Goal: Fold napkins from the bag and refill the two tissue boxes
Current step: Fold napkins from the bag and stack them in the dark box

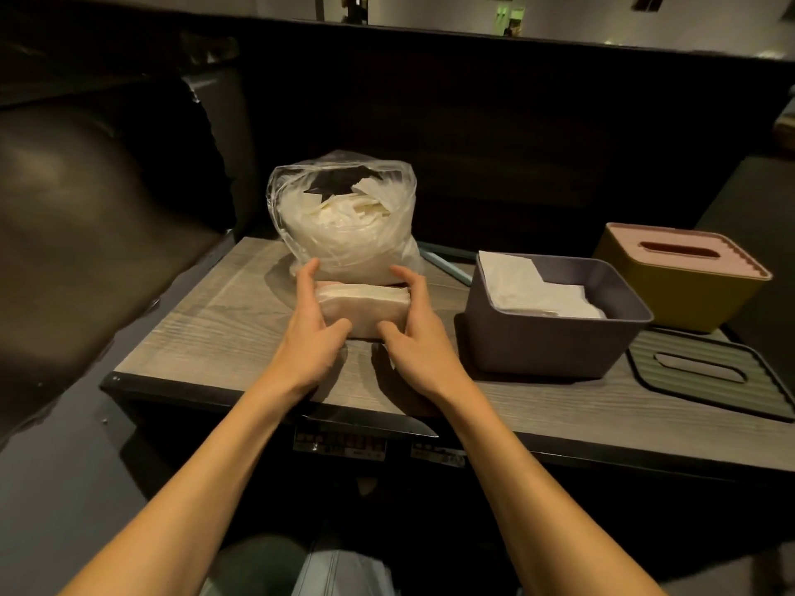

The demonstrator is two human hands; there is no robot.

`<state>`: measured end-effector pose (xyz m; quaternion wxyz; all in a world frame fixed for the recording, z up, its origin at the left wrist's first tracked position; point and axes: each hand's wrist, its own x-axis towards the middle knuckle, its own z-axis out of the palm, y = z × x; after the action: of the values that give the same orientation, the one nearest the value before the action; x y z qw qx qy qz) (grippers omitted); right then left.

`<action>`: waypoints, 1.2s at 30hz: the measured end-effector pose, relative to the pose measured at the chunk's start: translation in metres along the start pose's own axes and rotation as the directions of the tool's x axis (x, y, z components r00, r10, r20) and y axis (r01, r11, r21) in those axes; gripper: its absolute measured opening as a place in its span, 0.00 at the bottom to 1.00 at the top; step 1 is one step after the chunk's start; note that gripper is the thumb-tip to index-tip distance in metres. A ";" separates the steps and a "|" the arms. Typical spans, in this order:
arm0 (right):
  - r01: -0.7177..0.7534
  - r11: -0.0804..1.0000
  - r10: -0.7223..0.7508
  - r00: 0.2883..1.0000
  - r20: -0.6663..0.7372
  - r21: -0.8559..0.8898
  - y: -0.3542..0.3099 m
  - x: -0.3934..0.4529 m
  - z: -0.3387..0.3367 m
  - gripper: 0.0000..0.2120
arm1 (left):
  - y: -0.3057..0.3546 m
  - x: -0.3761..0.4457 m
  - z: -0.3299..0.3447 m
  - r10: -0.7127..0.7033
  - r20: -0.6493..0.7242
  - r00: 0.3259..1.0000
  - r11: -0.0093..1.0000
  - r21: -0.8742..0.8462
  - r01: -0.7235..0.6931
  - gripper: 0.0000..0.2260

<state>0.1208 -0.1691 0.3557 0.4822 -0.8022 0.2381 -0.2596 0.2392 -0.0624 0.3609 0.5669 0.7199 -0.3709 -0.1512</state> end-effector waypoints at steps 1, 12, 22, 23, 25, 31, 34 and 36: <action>0.005 1.000 -0.004 1.000 0.011 -0.021 0.000 0.000 0.001 0.34 | 0.000 0.000 0.000 0.002 0.014 1.000 1.000 -0.003 -0.002 0.40; 0.077 0.996 -0.078 0.996 -0.038 -0.043 0.008 0.005 0.002 0.32 | -0.010 0.005 -0.002 0.088 -0.030 0.996 0.996 -0.026 -0.089 0.32; 0.167 0.983 -0.180 0.962 -0.206 -0.077 0.010 0.006 0.002 0.13 | -0.010 0.004 0.000 0.155 -0.032 0.987 0.984 0.095 -0.151 0.32; 0.156 0.985 -0.168 0.965 -0.202 -0.075 0.010 0.006 0.002 0.12 | -0.011 0.005 0.000 0.140 -0.028 0.990 0.986 0.097 -0.137 0.32; 0.100 0.986 -0.120 0.981 -0.154 -0.134 0.012 0.007 0.002 0.12 | -0.012 0.006 0.000 0.076 0.014 0.997 0.992 0.104 -0.078 0.35; 0.081 0.990 -0.103 0.976 -0.194 -0.116 0.010 0.003 -0.001 0.09 | -0.017 0.008 -0.002 0.011 -0.096 0.995 1.000 0.005 -0.010 0.36; 0.082 0.995 -0.092 0.969 -0.230 -0.050 0.011 0.003 -0.002 0.08 | -0.019 0.010 -0.003 -0.038 -0.138 0.990 0.997 -0.065 0.030 0.31; 0.092 0.996 -0.093 0.962 -0.257 -0.017 0.012 0.002 -0.002 0.07 | -0.018 0.008 -0.002 -0.041 -0.139 0.989 0.996 -0.079 0.030 0.28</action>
<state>0.1196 -0.1771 0.3463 0.4325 -0.7731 0.2614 -0.3832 0.2527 -0.0653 0.3468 0.6160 0.7130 -0.3111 -0.1243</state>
